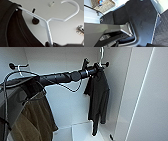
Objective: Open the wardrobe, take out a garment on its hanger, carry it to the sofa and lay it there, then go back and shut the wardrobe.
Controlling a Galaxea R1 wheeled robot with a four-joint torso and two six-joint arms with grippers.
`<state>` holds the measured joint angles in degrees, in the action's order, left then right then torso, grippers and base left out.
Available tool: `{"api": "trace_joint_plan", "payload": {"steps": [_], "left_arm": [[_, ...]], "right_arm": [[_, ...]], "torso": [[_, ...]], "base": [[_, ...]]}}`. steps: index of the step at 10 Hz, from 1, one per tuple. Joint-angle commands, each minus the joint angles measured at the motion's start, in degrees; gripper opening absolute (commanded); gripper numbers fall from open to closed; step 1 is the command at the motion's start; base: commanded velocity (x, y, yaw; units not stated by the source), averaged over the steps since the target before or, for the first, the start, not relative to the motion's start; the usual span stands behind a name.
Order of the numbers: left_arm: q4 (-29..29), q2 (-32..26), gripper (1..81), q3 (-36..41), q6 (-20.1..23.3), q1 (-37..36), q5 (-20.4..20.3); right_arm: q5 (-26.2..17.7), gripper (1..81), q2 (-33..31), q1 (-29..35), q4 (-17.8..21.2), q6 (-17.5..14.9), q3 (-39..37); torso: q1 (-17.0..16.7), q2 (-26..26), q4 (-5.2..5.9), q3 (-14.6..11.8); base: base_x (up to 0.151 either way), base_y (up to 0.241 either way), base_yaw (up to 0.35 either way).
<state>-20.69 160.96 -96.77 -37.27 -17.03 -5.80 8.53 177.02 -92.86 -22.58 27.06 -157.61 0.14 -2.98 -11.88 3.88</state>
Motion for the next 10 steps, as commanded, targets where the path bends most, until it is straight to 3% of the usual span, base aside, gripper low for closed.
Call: {"api": "trace_joint_plan", "payload": {"steps": [1, 3, 4, 6, 10], "left_arm": [[2.23, -0.82, 1.0, -0.53, 1.14, -11.22, -2.28], [2.76, -0.20, 1.0, -0.70, 1.14, -10.70, -1.05], [3.20, 0.32, 1.0, -1.06, 1.14, -10.44, -0.44], [3.72, 3.04, 1.0, -2.02, 1.14, -8.94, 0.71], [6.44, 5.52, 1.0, 3.06, 1.49, -3.14, -0.17]], "right_arm": [[-2.38, 81.1, 0.38, 2.80, -0.01, -0.08, 0.39], [-2.38, 81.1, 0.38, 2.89, -0.01, -0.16, 0.47], [-2.38, 81.1, 0.38, 2.89, 0.08, -0.08, 0.47], [-2.38, 81.1, 0.47, 2.98, 0.08, -0.08, 0.47], [-1.59, 81.1, 0.29, 2.72, -0.19, -0.08, 0.65]], "torso": [[0.00, 0.00, 5.31, 0.00], [0.00, 0.00, 9.10, 0.00], [0.00, 0.00, 5.55, 0.00], [0.00, 0.00, 8.11, 0.00], [0.00, 0.00, 8.28, 0.00]], "base": [[0.000, 0.000, 0.000], [0.000, 0.000, 0.000], [0.000, 0.000, 0.000], [0.000, 0.000, 0.000], [0.000, 0.000, 0.000]]}}
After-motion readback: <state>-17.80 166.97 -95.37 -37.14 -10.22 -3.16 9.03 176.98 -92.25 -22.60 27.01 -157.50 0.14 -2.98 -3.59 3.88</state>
